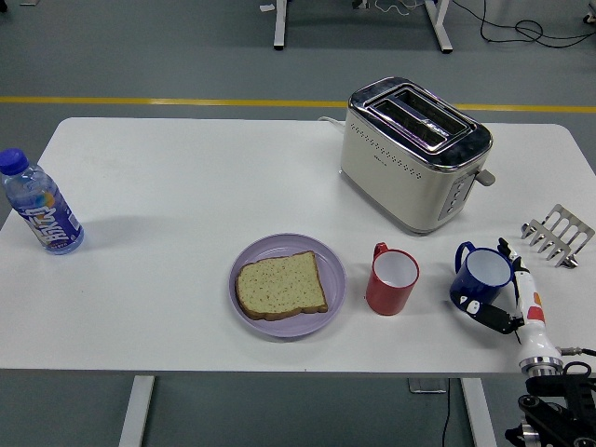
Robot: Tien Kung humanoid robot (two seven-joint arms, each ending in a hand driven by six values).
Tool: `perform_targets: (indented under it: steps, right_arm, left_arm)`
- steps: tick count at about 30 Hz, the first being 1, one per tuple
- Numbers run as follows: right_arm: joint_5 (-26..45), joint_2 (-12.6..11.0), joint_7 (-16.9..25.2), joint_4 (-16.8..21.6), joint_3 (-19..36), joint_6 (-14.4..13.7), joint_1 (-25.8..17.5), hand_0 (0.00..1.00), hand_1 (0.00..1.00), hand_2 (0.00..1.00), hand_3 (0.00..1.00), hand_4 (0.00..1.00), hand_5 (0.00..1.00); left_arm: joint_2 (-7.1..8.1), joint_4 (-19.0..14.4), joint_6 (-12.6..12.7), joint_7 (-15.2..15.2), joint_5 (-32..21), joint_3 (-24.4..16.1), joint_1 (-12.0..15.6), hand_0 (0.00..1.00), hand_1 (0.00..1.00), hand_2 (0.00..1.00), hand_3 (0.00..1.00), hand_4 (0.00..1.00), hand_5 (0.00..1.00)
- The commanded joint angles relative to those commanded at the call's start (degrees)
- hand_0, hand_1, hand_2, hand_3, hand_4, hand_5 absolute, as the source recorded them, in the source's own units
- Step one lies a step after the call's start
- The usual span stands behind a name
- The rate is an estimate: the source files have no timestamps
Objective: Pick up the cup,pour liquid into bread,place the cup on the desk
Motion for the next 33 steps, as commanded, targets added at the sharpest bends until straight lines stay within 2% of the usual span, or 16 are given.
perform_targets:
  steps: [19,24,26,33]
  right_arm:
    - [-5.1,-1.4,-3.2,8.6,5.8,0.0,-4.3,0.965,0.857,0.973,0.998,0.998,0.045]
    - [-7.0,-2.5,-3.9,14.0,7.5,0.0,-6.7,0.973,0.861,0.975,0.998,0.998,0.047]
    - [-7.1,-2.6,-3.9,14.8,7.7,0.0,-6.9,0.973,0.861,0.975,0.998,0.998,0.047]
    - [-10.7,-4.5,-5.7,25.9,10.7,0.0,-10.6,0.977,0.862,0.974,0.998,0.998,0.053]
  left_arm:
    - [0.00,0.0,0.0,0.4,1.2,-0.7,0.1,0.679,0.683,0.698,0.542,0.251,0.998]
    - [0.00,0.1,0.0,0.5,1.4,-0.8,0.2,0.679,0.683,0.698,0.542,0.251,0.998]
    - [0.00,0.1,-0.1,0.5,1.5,-0.9,0.2,0.679,0.683,0.698,0.542,0.251,0.998]
    - [0.00,0.1,-0.1,0.5,2.0,-1.1,0.3,0.679,0.683,0.698,0.542,0.251,0.998]
